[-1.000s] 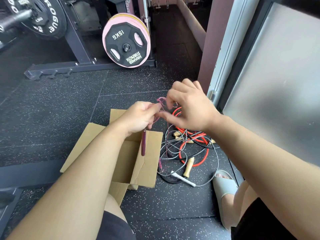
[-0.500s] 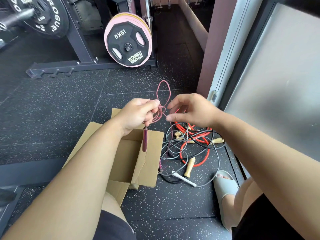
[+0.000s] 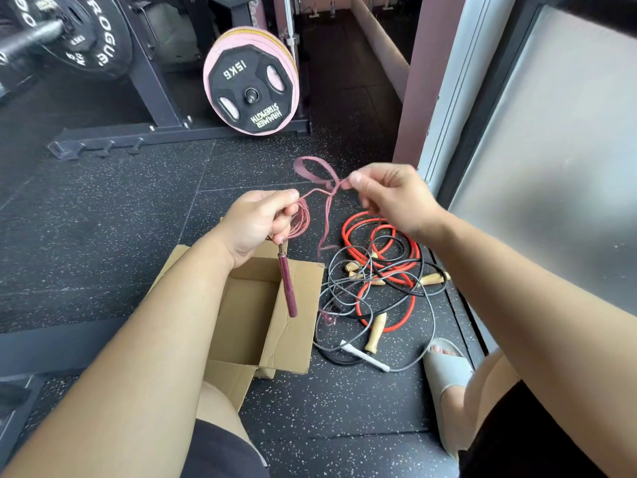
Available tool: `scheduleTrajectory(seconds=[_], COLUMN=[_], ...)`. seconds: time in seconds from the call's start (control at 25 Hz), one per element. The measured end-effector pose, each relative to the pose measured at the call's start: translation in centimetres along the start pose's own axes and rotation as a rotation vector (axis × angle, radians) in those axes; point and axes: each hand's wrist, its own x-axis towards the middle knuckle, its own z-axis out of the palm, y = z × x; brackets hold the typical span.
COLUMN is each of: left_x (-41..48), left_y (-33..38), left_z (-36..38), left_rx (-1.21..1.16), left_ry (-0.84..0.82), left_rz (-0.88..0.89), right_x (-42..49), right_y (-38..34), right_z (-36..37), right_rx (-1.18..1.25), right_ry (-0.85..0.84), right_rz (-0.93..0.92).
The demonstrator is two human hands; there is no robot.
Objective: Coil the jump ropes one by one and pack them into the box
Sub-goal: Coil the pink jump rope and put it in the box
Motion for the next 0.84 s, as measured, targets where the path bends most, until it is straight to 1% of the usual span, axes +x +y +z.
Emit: scheduleTrajectory(seconds=[0.08,0.16,0.24,0.28,0.32,0.4,0.44,0.52,0.6,0.64,0.72,0.8,0.84], left_x=[0.2,0.5,0.8,1.0,1.2,1.4,1.5,1.5,1.5,1.5,1.5,1.4,1.3], left_y=[-0.4,-0.9,-1.3,-1.6,-1.8,-2.5,-2.7,-3.1,-3.0,-3.0,-3.2,-3.6,-3.9], left_z=[-0.3,-0.4,-0.8,-1.3,-2.0,-3.7,-4.4,-5.0,-5.0,-5.1,-6.0,-7.1,-7.4], left_rx=[0.073,0.139,0.198,0.239,0.302,0.49,0.565,0.642,0.755,0.814,0.897,0.901,0.894], left_ry=[0.001,0.014,0.056,0.082,0.119,0.253,0.331,0.438,0.492,0.512,0.566,0.606,0.607], left_rz=[-0.008,-0.016,-0.018,-0.021,-0.034,-0.089,-0.121,-0.163,-0.208,-0.226,-0.259,-0.284,-0.293], right_x=[0.8,1.1,1.4,1.6,1.9,2.4,2.5,2.2,1.9,2.0,2.3,2.6,2.6], right_y=[0.1,0.5,0.6,0.6,0.5,0.9,1.4,2.5,3.1,3.3,3.4,3.5,3.6], right_z=[-1.0,-1.2,-1.7,-2.2,-3.0,-5.4,-6.4,-7.3,-7.2,-7.2,-7.4,-7.8,-7.8], right_rx=[0.039,0.079,0.129,0.144,0.175,0.293,0.36,0.405,0.398,0.402,0.478,0.586,0.59], right_ry=[0.156,0.271,0.369,0.444,0.547,0.745,0.786,0.739,0.678,0.678,0.723,0.776,0.787], right_rz=[0.045,0.119,0.209,0.26,0.324,0.455,0.504,0.543,0.552,0.561,0.6,0.639,0.643])
